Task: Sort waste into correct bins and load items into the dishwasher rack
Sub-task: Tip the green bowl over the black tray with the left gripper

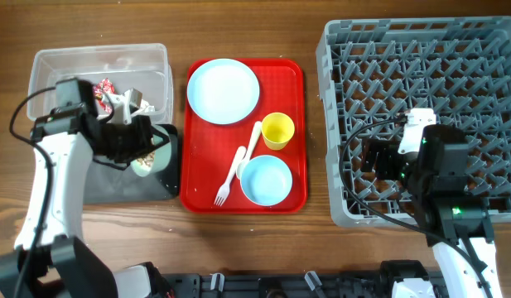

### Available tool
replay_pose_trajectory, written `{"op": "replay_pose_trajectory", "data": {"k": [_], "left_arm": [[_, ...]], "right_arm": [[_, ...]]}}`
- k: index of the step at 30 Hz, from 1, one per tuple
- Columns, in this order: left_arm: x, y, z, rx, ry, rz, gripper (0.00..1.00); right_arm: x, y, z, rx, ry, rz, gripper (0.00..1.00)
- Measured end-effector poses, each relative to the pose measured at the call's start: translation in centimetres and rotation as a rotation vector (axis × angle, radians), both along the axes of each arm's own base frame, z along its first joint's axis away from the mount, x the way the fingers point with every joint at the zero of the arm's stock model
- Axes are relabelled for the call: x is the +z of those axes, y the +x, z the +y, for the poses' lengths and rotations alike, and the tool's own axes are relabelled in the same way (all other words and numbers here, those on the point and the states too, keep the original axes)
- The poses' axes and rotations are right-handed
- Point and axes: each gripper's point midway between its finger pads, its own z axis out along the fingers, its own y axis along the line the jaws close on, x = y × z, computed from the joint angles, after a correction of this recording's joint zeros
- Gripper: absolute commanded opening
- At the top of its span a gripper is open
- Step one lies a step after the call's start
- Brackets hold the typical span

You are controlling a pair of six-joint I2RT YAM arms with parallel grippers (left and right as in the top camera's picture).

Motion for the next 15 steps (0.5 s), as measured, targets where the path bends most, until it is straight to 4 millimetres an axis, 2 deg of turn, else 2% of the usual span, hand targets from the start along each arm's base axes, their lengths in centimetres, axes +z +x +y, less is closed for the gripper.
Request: {"op": "replay_pose_trajectory", "data": {"k": [4, 10, 15], "left_arm": [[-1.5, -0.9, 1.2, 0.036, -0.238, 0.013, 0.04], [-2.3, -0.8, 3.1, 0.214, -0.584, 0.113, 0.04], [-0.7, 0.1, 3.6, 0.293, -0.77, 0.092, 0.04]], "right_arm": [[0.0, 0.0, 0.0, 0.0, 0.0, 0.0, 1.0], [0.0, 0.0, 0.0, 0.0, 0.0, 0.0, 1.0], [0.0, 0.0, 0.0, 0.0, 0.0, 0.0, 1.0]]}}
